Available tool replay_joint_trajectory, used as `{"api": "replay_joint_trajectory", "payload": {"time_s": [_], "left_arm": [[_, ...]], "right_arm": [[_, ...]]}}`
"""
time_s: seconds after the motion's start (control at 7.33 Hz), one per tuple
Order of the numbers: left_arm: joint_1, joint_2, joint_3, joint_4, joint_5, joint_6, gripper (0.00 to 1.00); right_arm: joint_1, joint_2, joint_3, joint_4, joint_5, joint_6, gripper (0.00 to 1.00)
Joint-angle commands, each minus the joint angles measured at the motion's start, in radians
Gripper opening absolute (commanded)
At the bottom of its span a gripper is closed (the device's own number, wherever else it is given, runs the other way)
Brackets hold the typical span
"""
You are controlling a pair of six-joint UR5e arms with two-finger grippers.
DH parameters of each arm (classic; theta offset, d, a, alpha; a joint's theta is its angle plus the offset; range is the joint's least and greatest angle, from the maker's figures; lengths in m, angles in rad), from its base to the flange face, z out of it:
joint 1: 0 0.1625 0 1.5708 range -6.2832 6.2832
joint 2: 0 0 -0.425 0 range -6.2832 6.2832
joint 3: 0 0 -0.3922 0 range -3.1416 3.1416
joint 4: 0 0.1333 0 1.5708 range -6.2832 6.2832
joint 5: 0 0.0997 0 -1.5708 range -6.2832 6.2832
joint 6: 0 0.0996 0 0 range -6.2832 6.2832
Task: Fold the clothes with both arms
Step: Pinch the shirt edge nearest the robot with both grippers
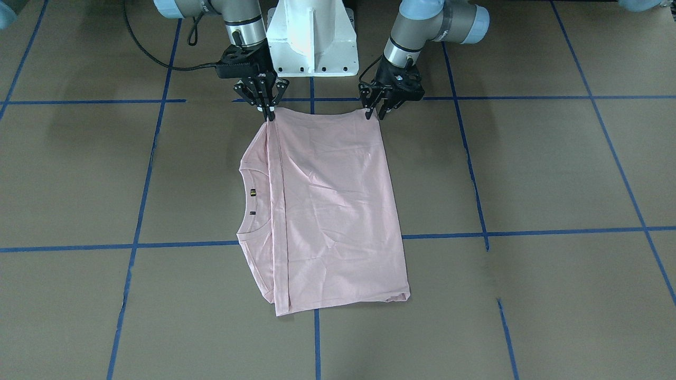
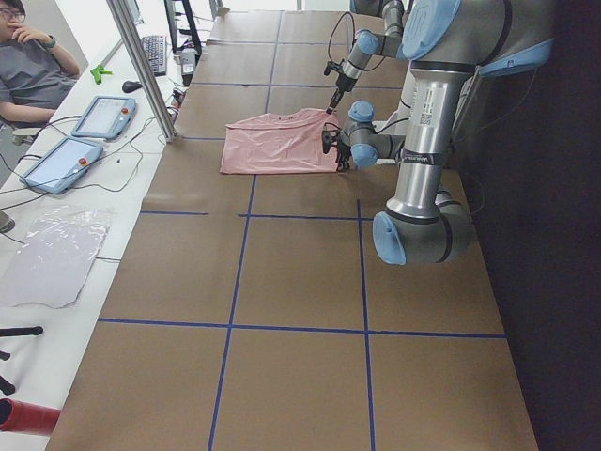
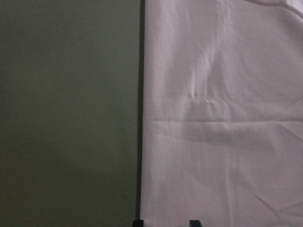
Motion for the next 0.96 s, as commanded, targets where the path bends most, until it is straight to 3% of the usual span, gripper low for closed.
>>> {"api": "replay_joint_trajectory", "payload": {"time_s": [0.0,0.41,0.55,0.68,0.82], "left_arm": [[0.017,0.0,0.002,0.004,-0.001,0.001,0.44],[0.054,-0.003,0.003,0.004,-0.001,0.001,0.43],[0.055,-0.004,0.003,0.004,-0.001,0.001,0.27],[0.055,-0.007,0.003,0.004,-0.001,0.001,0.0],[0.055,-0.007,0.002,0.004,-0.001,0.001,0.0]], "right_arm": [[0.0,0.0,0.0,0.0,0.0,0.0,0.0],[0.0,0.0,-0.001,0.0,0.0,0.0,0.0],[0.0,0.0,-0.001,0.0,0.0,0.0,0.0],[0.0,0.0,-0.001,0.0,0.0,0.0,0.0],[0.0,0.0,0.0,0.0,0.0,0.0,0.0]]}}
